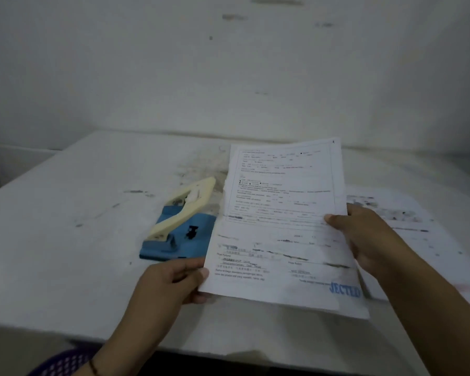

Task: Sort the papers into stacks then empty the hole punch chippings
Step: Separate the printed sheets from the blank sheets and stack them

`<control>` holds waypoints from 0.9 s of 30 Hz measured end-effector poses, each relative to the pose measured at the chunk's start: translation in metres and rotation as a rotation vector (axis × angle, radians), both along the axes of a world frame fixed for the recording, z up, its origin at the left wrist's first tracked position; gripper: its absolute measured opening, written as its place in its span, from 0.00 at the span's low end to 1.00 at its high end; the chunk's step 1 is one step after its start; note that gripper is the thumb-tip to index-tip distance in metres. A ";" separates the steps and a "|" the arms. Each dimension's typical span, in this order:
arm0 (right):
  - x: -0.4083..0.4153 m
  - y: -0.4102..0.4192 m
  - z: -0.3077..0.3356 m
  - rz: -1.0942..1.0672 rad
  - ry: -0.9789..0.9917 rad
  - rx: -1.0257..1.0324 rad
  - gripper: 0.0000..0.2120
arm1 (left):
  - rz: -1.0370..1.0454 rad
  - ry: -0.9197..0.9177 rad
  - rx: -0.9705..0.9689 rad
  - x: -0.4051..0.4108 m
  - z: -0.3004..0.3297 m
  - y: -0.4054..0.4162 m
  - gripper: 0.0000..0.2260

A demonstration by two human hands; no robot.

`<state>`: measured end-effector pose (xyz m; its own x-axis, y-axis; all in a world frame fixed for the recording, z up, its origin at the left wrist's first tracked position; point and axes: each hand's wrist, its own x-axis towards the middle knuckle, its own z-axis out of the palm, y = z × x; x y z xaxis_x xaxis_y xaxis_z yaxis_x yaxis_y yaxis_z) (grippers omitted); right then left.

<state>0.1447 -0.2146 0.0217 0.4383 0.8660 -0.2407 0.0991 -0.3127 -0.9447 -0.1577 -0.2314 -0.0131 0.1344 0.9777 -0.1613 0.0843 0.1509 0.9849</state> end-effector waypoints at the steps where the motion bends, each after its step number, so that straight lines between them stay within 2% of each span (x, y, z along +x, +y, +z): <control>1: -0.005 0.000 -0.005 0.013 -0.006 -0.026 0.11 | 0.016 0.004 -0.020 -0.006 -0.002 -0.002 0.08; 7: -0.035 0.002 -0.026 0.040 0.007 -0.123 0.08 | 0.113 0.058 -0.115 -0.032 -0.011 -0.008 0.03; 14: -0.053 0.004 -0.031 0.068 -0.051 -0.101 0.05 | 0.049 0.208 -0.111 -0.050 0.002 -0.009 0.03; 21: -0.069 0.004 -0.028 0.074 -0.032 -0.091 0.07 | 0.028 0.304 -0.111 -0.064 0.005 -0.002 0.03; 27: -0.081 0.013 -0.023 0.075 -0.036 -0.100 0.10 | 0.035 0.304 -0.120 -0.071 0.010 0.006 0.05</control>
